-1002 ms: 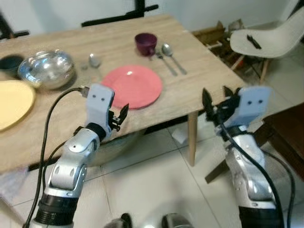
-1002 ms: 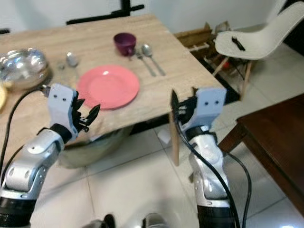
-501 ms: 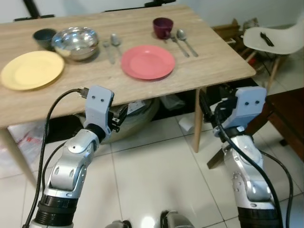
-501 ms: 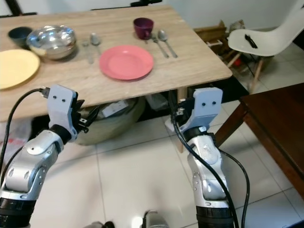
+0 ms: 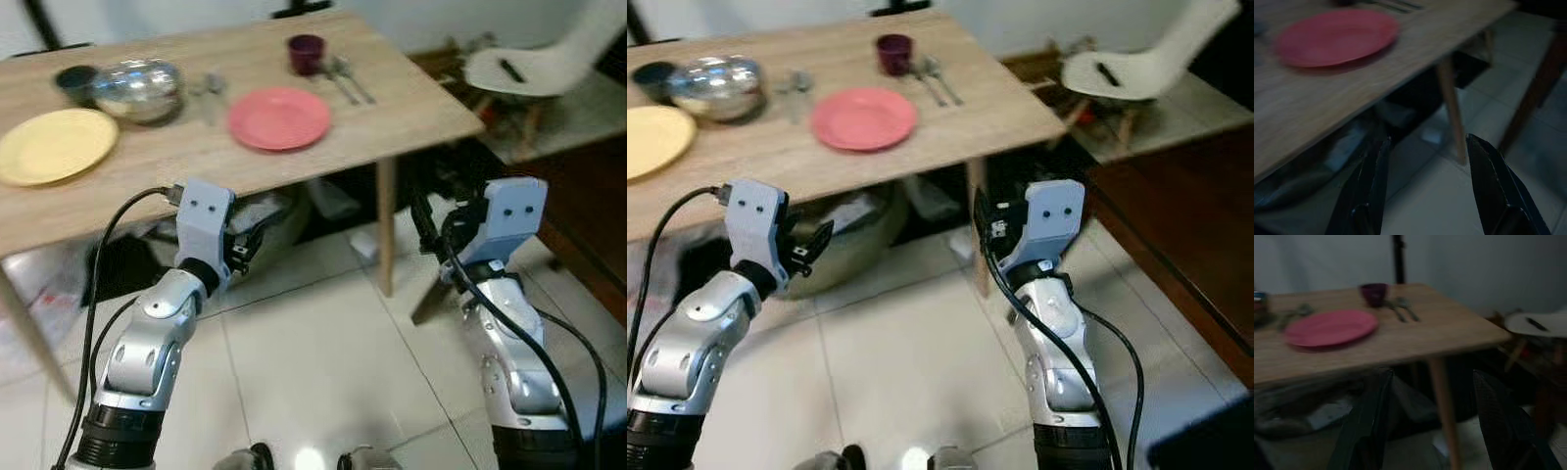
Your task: Setting the table
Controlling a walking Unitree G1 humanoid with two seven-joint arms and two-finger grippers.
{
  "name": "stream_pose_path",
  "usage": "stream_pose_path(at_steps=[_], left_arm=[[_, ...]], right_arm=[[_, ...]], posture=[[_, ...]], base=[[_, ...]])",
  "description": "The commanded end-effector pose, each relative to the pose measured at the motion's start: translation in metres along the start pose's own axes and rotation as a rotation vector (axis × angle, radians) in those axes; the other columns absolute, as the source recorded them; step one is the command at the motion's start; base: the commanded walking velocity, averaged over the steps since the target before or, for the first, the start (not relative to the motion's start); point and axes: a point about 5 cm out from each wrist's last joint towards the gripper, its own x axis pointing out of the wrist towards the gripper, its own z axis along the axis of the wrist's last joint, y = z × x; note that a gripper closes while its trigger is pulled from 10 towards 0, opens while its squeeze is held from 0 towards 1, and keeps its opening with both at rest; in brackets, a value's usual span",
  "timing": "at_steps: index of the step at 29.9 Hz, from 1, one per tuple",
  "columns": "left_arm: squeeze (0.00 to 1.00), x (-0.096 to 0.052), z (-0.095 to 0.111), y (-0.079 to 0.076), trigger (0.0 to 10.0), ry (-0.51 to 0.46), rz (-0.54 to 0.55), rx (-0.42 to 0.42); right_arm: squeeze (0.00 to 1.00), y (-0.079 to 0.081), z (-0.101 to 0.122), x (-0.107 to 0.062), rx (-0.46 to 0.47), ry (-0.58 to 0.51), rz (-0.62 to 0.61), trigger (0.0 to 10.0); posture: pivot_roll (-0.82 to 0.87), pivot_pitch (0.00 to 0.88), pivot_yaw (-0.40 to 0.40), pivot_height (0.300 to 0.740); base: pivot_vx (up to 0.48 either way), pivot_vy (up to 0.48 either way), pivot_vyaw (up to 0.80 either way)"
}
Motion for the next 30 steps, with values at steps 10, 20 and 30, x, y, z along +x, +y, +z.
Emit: stream_pose_path(at_steps=[10,20,30], left_arm=[[0.00,0.001,-0.002,-0.005,10.0,0.011,-0.047,-0.010],[0.00,0.003,0.008,-0.004,10.0,-0.043,-0.069,-0.031],[0.00,0.003,0.004,-0.004,10.0,-0.041,-0.065,-0.043]], right_arm=[[0.00,-0.005,-0.002,-0.001,0.030,0.018,-0.034,10.0],[0.00,-0.008,0.008,-0.001,0.028,-0.014,-0.050,10.0],[0.00,-0.006,0.008,-0.001,0.032,-0.011,-0.044,10.0]], posture=[[-0.19,0.079,0.097,0.740],[-0.19,0.081,0.099,0.740],[-0.20,0.084,0.098,0.740]], base=[[0.000,0.000,-0.80],[0.000,0.000,-0.80],[0.000,0.000,-0.24]])
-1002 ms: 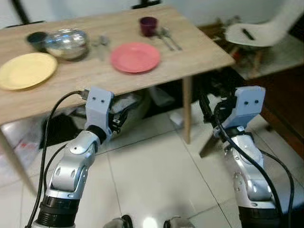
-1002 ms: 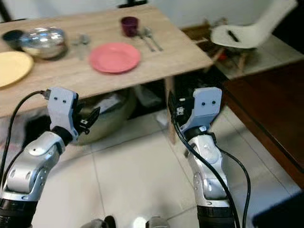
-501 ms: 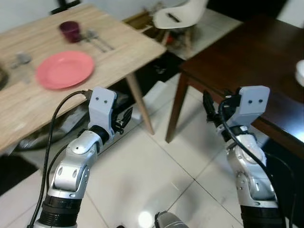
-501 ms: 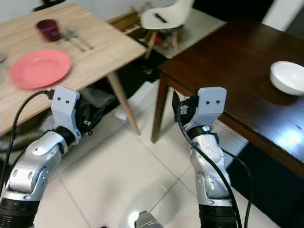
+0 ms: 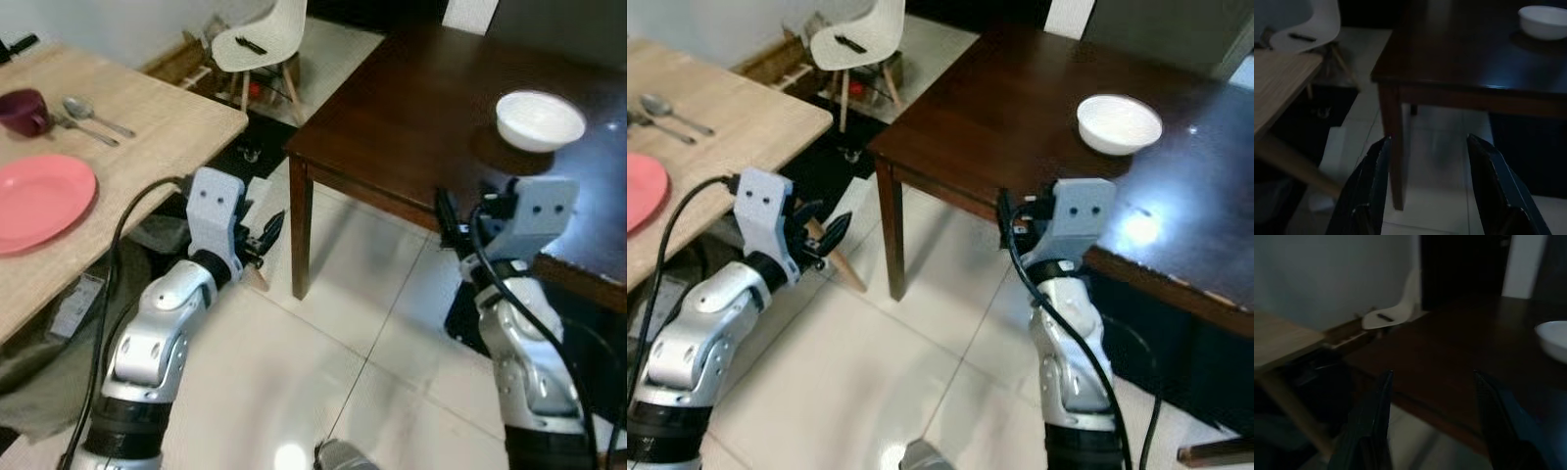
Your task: Setting the table
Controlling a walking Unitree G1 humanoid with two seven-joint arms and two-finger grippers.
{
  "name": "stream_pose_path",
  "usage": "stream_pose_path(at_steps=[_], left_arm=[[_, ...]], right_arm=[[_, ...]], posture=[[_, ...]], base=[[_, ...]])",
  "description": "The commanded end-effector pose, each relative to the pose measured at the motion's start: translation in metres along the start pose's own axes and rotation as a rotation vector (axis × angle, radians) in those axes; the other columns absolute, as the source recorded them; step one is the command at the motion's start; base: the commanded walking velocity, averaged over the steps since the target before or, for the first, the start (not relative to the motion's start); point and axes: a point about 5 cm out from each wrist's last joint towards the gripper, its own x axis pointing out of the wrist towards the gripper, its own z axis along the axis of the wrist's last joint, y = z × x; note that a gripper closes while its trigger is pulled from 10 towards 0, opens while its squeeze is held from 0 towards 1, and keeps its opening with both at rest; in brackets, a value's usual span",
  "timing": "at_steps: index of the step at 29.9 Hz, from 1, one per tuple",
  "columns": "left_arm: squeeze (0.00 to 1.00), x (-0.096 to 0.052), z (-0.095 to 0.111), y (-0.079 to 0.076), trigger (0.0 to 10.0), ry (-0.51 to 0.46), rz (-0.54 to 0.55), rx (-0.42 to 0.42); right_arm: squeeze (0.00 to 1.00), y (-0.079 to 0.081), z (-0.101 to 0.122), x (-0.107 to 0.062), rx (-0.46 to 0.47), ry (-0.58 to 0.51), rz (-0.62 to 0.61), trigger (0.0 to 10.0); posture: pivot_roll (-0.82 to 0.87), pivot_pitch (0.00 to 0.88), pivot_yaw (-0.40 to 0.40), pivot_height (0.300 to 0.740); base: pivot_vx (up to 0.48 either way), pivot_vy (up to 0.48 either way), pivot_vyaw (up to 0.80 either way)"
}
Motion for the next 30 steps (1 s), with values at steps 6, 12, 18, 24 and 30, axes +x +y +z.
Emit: stream_pose_path(at_steps=[6,12,18,24,30], left_arm=[[0.00,-0.009,-0.020,0.008,10.0,0.057,0.021,-0.007],[0.00,-0.021,-0.041,0.016,10.0,0.110,0.100,-0.015],[0.00,-0.027,-0.046,0.015,10.0,0.124,0.130,-0.025],[0.00,-0.023,-0.047,0.013,10.0,0.127,0.121,-0.027],[0.00,-0.020,-0.049,0.009,10.0,0.137,0.098,-0.039]], right_arm=[[0.00,0.007,-0.008,-0.003,0.007,0.034,0.032,10.0],[0.00,0.021,-0.030,-0.007,0.067,0.107,0.091,10.0],[0.00,0.029,-0.035,-0.006,0.078,0.126,0.124,10.0],[0.00,0.023,-0.031,-0.003,0.065,0.115,0.111,10.0],[0.00,0.019,-0.031,-0.005,0.056,0.113,0.102,10.0]], posture=[[-0.20,0.080,0.083,0.740],[-0.18,0.078,0.046,0.740],[-0.18,0.077,0.042,0.740],[-0.18,0.078,0.047,0.740],[-0.19,0.070,0.054,0.740]], base=[[0.000,0.000,-0.27],[0.000,0.000,-0.80],[0.000,0.000,-0.80],[0.000,0.000,-0.80],[0.000,0.000,-0.80]])
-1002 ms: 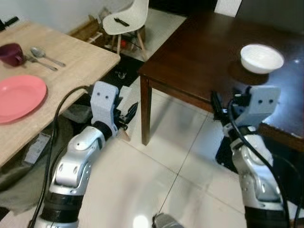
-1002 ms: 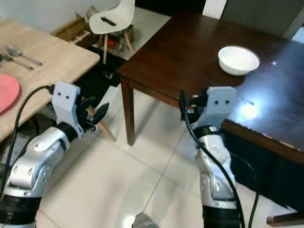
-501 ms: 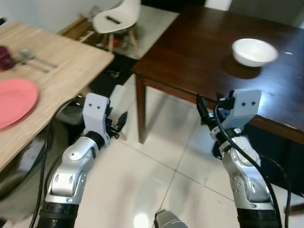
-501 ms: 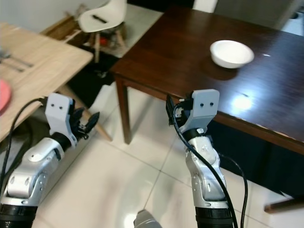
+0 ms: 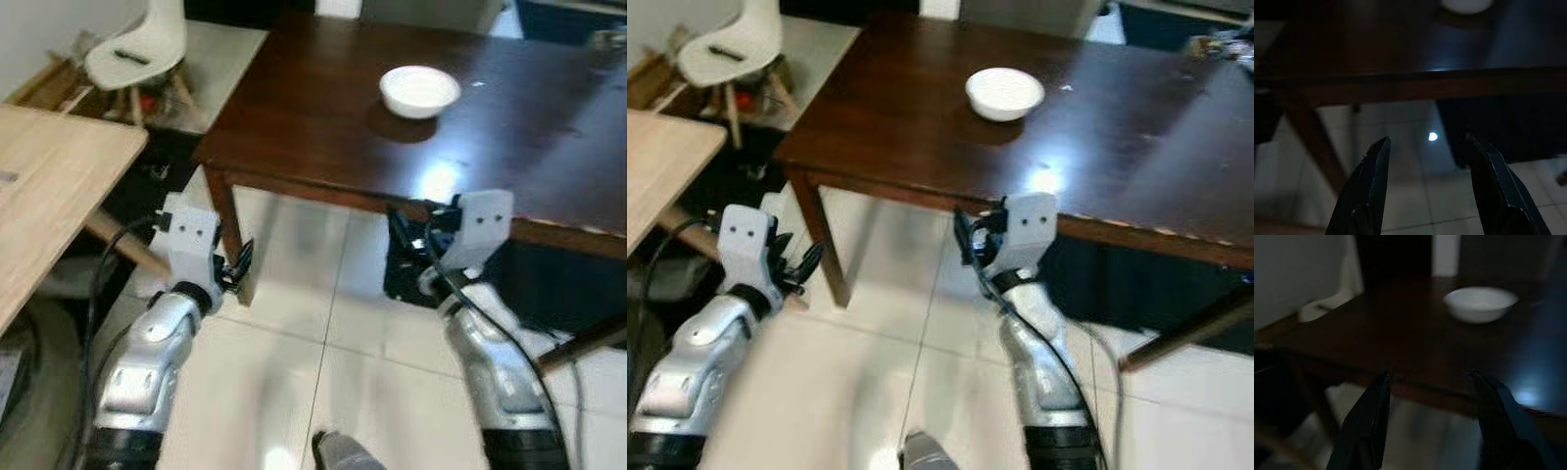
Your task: Setting the table
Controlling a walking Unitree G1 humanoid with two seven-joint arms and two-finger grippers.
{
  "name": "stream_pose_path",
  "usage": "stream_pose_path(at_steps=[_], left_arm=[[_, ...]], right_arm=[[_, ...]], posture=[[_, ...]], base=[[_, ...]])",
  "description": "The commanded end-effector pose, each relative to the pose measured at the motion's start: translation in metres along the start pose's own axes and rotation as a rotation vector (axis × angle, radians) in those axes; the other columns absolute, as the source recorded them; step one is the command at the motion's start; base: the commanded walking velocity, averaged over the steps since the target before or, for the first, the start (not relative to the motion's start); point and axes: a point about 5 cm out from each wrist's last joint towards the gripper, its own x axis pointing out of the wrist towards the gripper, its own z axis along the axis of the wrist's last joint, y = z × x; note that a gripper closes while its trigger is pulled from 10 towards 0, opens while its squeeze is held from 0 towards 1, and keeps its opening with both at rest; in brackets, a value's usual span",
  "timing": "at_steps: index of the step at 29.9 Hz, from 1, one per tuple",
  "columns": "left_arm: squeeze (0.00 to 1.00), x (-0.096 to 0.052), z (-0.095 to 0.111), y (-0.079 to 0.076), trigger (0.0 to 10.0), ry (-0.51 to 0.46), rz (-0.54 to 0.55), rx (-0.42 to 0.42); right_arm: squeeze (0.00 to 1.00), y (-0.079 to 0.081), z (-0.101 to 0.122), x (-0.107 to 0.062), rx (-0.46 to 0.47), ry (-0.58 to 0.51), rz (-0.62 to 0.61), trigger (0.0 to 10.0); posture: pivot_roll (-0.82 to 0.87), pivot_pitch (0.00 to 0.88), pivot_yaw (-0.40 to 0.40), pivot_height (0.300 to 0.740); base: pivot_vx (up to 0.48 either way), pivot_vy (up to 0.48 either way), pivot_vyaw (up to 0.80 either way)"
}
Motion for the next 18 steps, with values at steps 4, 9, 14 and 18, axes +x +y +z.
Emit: stream_pose_path(at_steps=[4,9,14,18], left_arm=[[0.00,-0.0040,-0.0140,-0.0014,10.0,0.054,-0.012,-0.005],[0.00,-0.0051,-0.0156,-0.0005,10.0,0.060,-0.010,0.002],[0.00,-0.0053,-0.0164,-0.0020,10.0,0.067,-0.022,-0.004],[0.00,-0.0047,-0.0162,-0.0034,10.0,0.075,-0.039,-0.010]], right_arm=[[0.00,0.0073,-0.0083,-0.0030,0.022,0.018,0.013,10.0],[0.00,0.0098,-0.0091,-0.0026,0.026,0.018,0.023,10.0],[0.00,0.0102,-0.0097,-0.0030,0.028,0.019,0.025,10.0],[0.00,0.0100,-0.0094,-0.0031,0.029,0.017,0.022,10.0]], posture=[[-0.19,0.070,0.054,0.740],[-0.19,0.065,0.057,0.740],[-0.19,0.064,0.060,0.740],[-0.19,0.066,0.062,0.740]], base=[[0.000,0.000,-0.80],[0.000,0.000,-0.80],[0.000,0.000,-0.80],[0.000,0.000,-0.80]])
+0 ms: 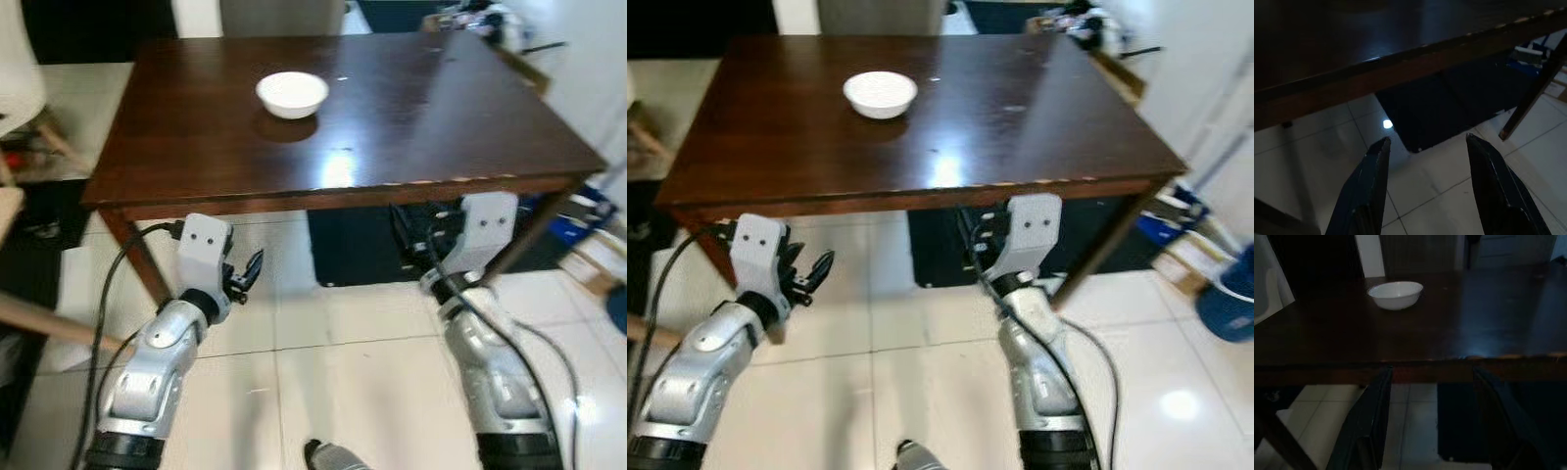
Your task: Setting the table
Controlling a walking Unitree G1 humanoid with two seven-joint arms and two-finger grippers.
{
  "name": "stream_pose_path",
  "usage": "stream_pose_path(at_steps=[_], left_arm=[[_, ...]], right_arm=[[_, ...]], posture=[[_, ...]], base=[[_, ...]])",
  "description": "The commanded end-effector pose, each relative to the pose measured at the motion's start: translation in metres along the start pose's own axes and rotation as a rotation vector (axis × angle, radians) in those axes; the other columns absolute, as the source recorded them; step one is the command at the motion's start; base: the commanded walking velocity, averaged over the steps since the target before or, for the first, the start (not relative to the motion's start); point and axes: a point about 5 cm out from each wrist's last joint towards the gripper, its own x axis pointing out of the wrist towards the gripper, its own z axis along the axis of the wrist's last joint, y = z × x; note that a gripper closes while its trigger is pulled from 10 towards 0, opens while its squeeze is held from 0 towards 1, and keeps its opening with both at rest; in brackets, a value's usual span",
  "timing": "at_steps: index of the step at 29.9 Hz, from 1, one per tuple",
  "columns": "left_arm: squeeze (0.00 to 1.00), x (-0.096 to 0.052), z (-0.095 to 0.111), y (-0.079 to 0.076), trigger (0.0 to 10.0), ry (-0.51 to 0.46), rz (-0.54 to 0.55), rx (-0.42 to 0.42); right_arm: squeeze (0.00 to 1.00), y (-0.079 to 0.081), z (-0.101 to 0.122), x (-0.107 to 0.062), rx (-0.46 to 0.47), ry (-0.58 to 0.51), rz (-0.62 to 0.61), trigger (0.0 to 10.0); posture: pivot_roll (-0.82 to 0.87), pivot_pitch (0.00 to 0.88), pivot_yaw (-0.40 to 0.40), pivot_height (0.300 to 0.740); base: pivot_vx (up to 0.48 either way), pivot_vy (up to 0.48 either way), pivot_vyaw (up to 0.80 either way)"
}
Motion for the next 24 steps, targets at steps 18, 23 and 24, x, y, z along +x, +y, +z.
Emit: stream_pose_path(at_steps=[18,23,24], left_arm=[[0.00,0.003,0.004,0.010,10.0,-0.035,0.178,0.053],[0.00,0.004,0.005,0.011,10.0,-0.040,0.238,0.063],[0.00,0.005,0.007,0.009,10.0,-0.051,0.235,0.066]], right_arm=[[0.00,0.028,0.001,-0.007,0.142,0.004,0.209,10.0],[0.00,0.030,0.001,-0.007,0.142,0.006,0.218,10.0],[0.00,0.028,0.002,-0.007,0.140,0.001,0.212,10.0]], posture=[[-0.19,0.078,0.067,0.740],[-0.19,0.080,0.063,0.740],[-0.19,0.080,0.063,0.740]], base=[[0.000,0.000,-0.50],[0.288,0.000,0.00],[0.480,0.000,0.00]])
